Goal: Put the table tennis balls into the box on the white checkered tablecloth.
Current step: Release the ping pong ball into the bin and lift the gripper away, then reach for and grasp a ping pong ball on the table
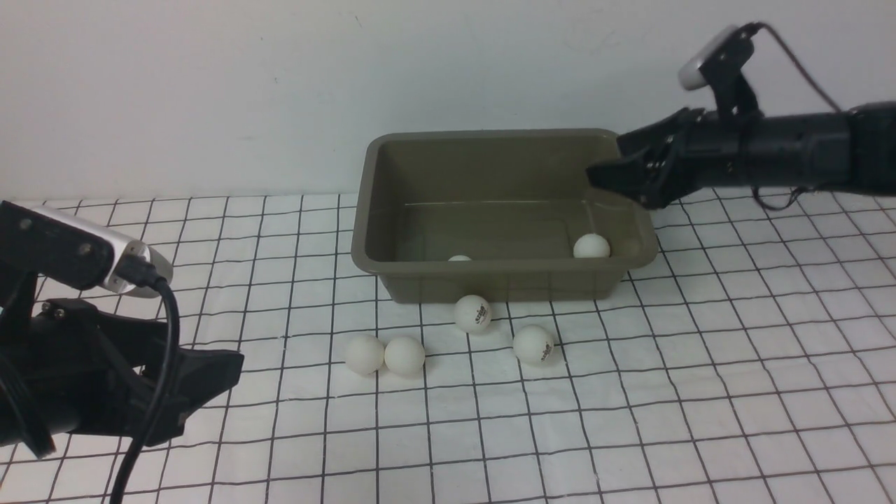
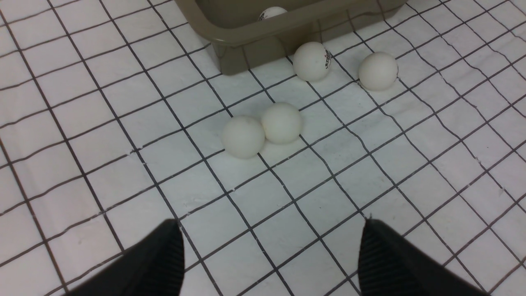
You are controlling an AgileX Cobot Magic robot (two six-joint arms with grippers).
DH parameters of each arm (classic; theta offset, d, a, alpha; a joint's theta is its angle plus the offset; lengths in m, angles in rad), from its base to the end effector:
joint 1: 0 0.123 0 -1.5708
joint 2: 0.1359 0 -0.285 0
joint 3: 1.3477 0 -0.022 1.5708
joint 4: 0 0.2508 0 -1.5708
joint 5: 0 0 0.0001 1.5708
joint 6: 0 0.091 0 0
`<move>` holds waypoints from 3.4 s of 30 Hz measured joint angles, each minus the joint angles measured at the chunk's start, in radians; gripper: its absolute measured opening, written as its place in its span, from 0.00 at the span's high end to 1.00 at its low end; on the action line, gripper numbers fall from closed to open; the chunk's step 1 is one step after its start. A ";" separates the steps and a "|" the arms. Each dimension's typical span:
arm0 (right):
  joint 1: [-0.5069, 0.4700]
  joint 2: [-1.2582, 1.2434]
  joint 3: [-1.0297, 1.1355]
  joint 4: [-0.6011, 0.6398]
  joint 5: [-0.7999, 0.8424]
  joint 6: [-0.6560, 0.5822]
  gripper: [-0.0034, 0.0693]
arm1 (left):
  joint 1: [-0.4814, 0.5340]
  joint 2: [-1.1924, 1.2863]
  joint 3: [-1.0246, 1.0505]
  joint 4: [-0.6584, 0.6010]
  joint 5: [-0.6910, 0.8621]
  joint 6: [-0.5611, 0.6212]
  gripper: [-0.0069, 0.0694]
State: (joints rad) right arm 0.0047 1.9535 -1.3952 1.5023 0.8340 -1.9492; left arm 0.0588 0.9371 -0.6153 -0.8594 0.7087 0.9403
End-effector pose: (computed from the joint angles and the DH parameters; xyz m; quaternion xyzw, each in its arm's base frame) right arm 0.4267 0.0693 0.2445 -0.3836 0.7266 0.2365 0.5186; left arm 0.1734 -0.0348 0.2828 0.1725 0.8747 -0.1777 0.4166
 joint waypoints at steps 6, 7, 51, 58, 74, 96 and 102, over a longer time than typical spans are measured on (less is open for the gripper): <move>-0.086 -0.153 0.000 -0.153 -0.080 0.050 0.28 | 0.000 0.000 0.000 -0.005 0.000 0.000 0.24; -0.093 -0.173 0.000 -0.181 -0.085 0.073 0.28 | 0.000 0.000 0.000 -0.005 0.000 0.000 0.24; 0.377 -0.240 0.150 -1.212 0.043 1.840 0.28 | 0.000 0.000 0.000 -0.034 -0.003 0.000 0.24; 0.377 -0.222 0.257 -1.126 -0.171 1.759 0.28 | 0.000 0.000 0.000 -0.035 -0.003 0.000 0.24; 0.377 -0.048 0.257 -0.670 -0.269 1.327 0.28 | 0.000 0.000 0.000 -0.038 -0.003 0.000 0.24; 0.377 0.025 0.257 -0.373 -0.314 1.067 0.51 | 0.000 0.000 0.000 -0.038 -0.003 -0.001 0.24; 0.377 0.023 0.256 -0.373 -0.313 1.066 0.79 | 0.000 0.000 0.000 -0.038 -0.003 0.000 0.24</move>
State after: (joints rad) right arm 0.3822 1.9769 -1.1391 1.1297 0.5213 -0.8832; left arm 0.0588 0.9371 -0.6153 -0.8978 0.7054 0.9404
